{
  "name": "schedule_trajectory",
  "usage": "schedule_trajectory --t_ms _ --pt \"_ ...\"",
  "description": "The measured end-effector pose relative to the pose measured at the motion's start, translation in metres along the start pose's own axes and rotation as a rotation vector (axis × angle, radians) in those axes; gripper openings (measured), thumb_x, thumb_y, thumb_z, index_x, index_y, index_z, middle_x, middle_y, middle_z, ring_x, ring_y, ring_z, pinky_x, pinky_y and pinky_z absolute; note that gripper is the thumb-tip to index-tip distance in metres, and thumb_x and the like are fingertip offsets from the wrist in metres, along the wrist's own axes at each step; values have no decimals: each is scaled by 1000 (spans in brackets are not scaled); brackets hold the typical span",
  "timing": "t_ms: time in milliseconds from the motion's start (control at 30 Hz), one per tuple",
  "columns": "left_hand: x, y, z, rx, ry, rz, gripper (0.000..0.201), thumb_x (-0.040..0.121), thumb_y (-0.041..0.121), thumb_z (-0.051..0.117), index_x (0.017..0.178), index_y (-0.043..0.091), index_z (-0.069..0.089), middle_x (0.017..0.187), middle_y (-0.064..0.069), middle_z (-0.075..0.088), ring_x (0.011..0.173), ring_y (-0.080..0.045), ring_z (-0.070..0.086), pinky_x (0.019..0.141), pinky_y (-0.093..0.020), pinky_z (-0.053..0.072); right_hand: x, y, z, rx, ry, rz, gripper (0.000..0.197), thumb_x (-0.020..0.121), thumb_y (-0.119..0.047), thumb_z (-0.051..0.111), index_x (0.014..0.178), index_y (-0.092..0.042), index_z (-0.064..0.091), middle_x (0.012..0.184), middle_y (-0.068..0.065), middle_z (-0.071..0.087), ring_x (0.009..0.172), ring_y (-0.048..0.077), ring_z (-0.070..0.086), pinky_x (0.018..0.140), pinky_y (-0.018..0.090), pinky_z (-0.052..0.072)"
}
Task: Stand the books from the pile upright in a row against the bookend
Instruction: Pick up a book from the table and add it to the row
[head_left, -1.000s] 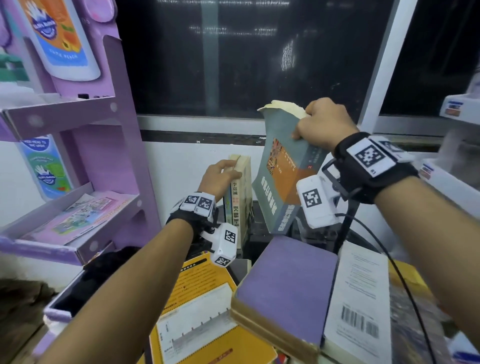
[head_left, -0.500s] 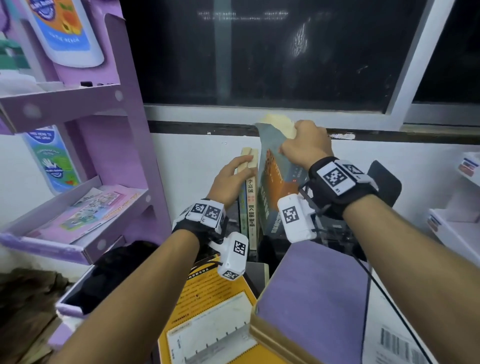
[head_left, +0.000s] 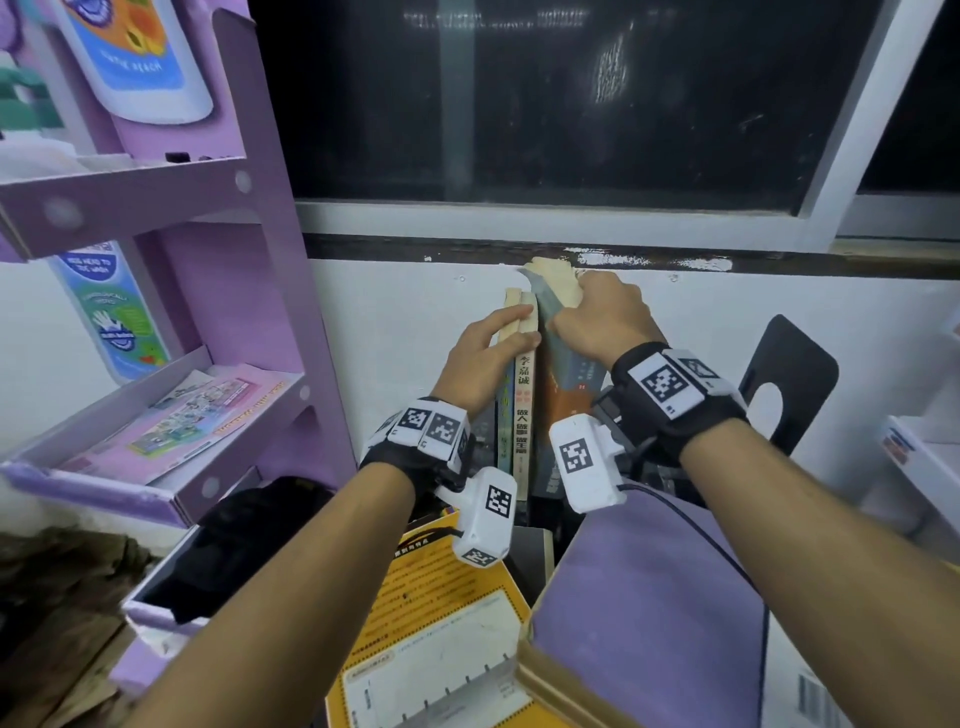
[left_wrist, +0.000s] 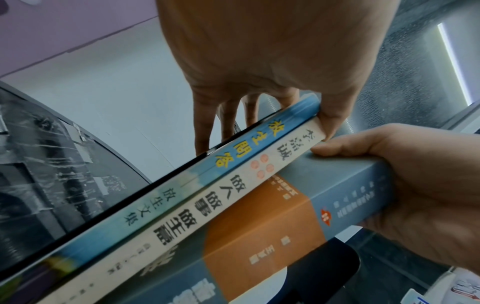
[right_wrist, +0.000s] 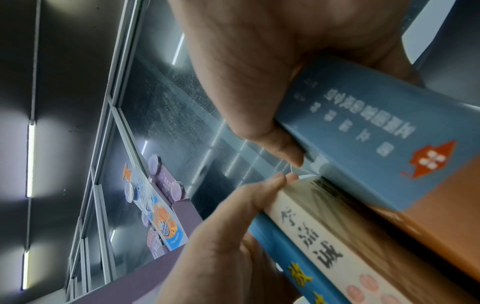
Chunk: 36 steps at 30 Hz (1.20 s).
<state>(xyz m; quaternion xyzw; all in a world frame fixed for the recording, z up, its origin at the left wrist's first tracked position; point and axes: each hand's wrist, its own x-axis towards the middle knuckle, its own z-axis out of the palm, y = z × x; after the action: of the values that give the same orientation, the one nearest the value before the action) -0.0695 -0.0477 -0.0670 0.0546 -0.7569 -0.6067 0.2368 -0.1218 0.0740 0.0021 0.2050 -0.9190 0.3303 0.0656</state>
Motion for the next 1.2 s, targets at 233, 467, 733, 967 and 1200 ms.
schedule_trajectory --t_ms 233,467,733,967,1200 --pt "-3 0 -1 8 -34 -4 42 65 58 61 106 51 62 130 3 58 119 -21 56 103 -48 44 -3 -5 0 81 -61 -52 24 87 -40 61 86 -17 56 93 6 61 83 25 59 51 25 41" --pt "-7 -12 -20 -56 -162 -34 69 82 33 73 141 40 39 126 10 60 110 -20 64 90 -46 55 -9 -5 -7 173 -171 -65 20 91 -39 58 100 -25 46 92 0 53 85 21 61 73 34 55" --pt "-7 -13 -23 203 -120 96 79 71 21 83 138 34 41 123 3 59 105 -10 62 79 -23 57 -13 -1 -1 143 -295 -57 55 81 -45 68 125 -20 46 107 7 64 79 21 69 52 38 60" --pt "-6 -13 -25 226 -133 104 83 68 21 85 138 33 41 126 3 58 98 -1 60 76 -17 56 -13 1 -1 149 -326 -80 48 86 -41 63 125 -19 47 106 8 67 78 25 72 59 45 61" --pt "-5 -13 -32 276 -242 83 91 64 19 88 135 43 36 129 4 58 114 -14 58 89 -25 54 -12 4 0 167 -332 -85 52 84 -42 68 126 -20 46 105 5 68 81 23 72 61 44 61"
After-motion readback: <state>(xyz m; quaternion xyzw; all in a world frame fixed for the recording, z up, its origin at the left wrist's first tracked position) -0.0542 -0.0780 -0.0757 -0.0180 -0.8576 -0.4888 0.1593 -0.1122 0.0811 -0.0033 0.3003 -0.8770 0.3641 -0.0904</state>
